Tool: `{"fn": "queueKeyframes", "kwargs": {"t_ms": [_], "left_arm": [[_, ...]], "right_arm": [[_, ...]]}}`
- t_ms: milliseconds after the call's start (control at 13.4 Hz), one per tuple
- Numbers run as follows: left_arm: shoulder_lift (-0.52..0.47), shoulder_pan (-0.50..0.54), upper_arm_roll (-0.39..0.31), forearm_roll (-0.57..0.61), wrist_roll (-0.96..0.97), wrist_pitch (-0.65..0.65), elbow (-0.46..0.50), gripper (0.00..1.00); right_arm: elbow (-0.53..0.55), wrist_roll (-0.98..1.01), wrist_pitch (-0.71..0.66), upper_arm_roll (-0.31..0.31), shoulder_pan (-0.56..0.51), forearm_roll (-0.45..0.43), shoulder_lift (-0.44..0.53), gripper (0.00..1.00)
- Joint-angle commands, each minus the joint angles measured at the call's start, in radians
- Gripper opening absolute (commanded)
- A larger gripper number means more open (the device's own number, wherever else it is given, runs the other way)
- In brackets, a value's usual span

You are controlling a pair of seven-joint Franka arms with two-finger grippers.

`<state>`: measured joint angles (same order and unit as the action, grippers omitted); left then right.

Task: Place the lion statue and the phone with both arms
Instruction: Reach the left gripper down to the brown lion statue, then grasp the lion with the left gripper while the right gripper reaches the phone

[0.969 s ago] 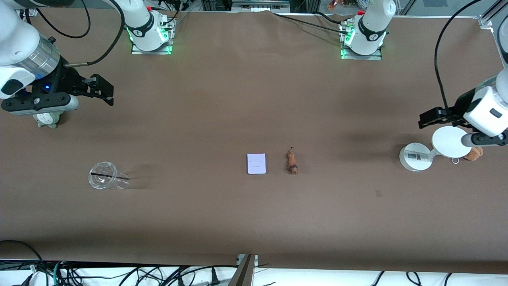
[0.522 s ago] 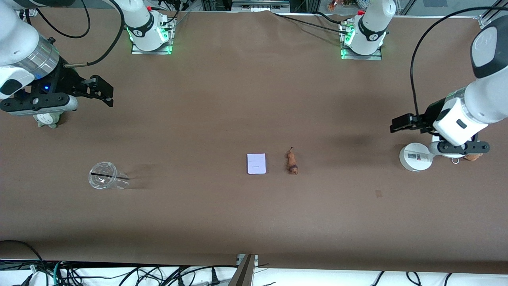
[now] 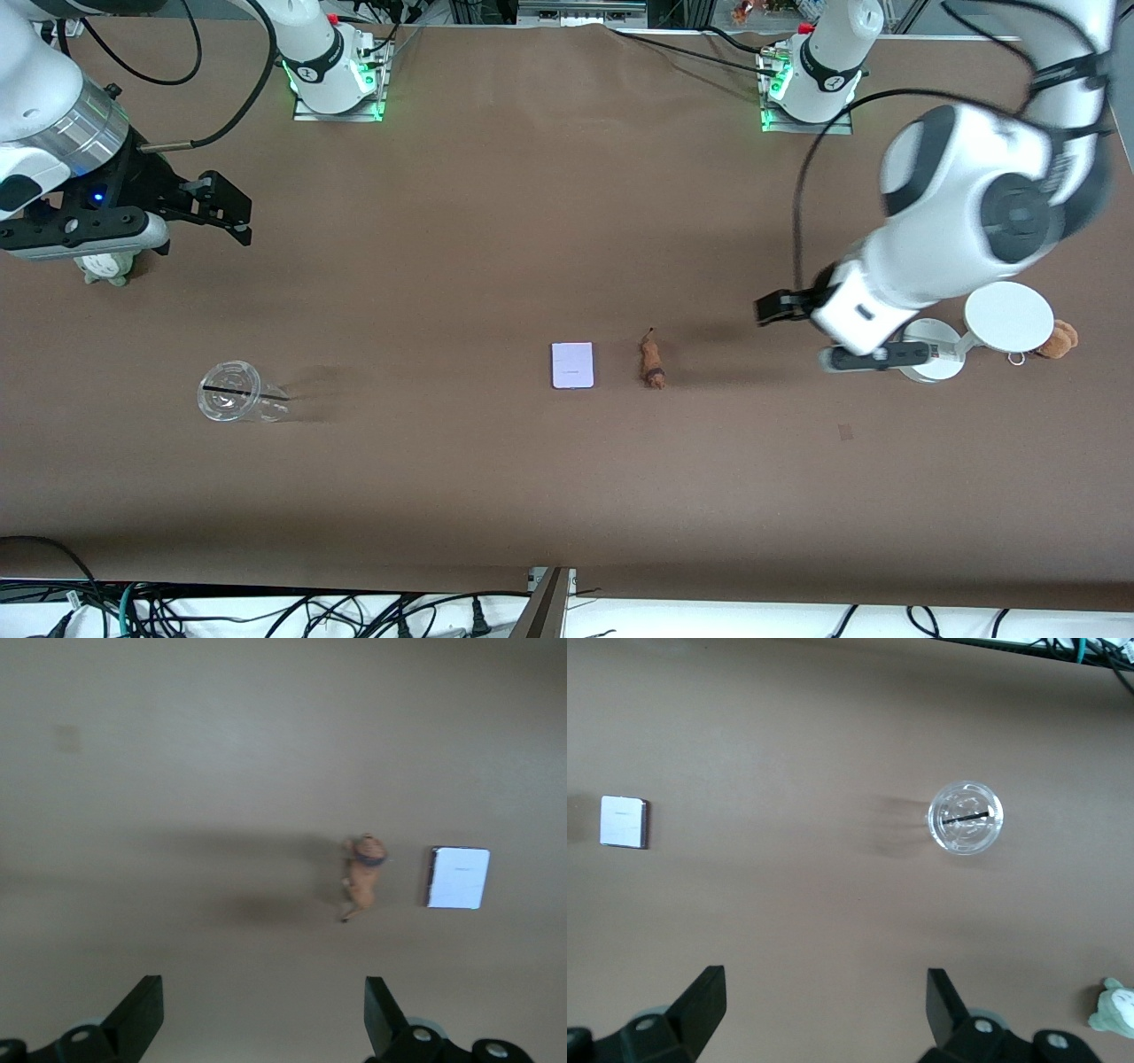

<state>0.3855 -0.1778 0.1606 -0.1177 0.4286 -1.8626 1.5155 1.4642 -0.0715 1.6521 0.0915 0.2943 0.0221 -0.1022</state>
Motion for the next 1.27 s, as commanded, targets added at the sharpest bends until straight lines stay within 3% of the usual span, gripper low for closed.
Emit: {"fn": "queueKeyframes", "kwargs": {"t_ms": [0, 298, 671, 1193], "left_arm": [[0.061, -0.102, -0.012, 0.082, 0.117, -0.091, 0.018, 1.0], [0.182, -0.209, -0.012, 0.17, 0.286, -0.243, 0.025, 1.0], [0.236, -0.249, -0.015, 0.174, 0.294, -0.51, 0.167, 1.0], [0.316, -0.279, -0.022, 0.311, 0.39, -0.618, 0.155, 1.0]], "right_arm": [[-0.002, -0.004, 0.021, -0.001, 0.014, 0.03, -0.01, 1.0], [0.007, -0.001, 0.031, 0.001, 0.028, 0.056, -0.036, 1.0], [-0.001, 0.015, 0.038, 0.001, 0.029, 0.053, -0.097, 1.0], [-0.001, 0.016, 0.038, 0.001, 0.029, 0.045, -0.22, 1.0]]}}
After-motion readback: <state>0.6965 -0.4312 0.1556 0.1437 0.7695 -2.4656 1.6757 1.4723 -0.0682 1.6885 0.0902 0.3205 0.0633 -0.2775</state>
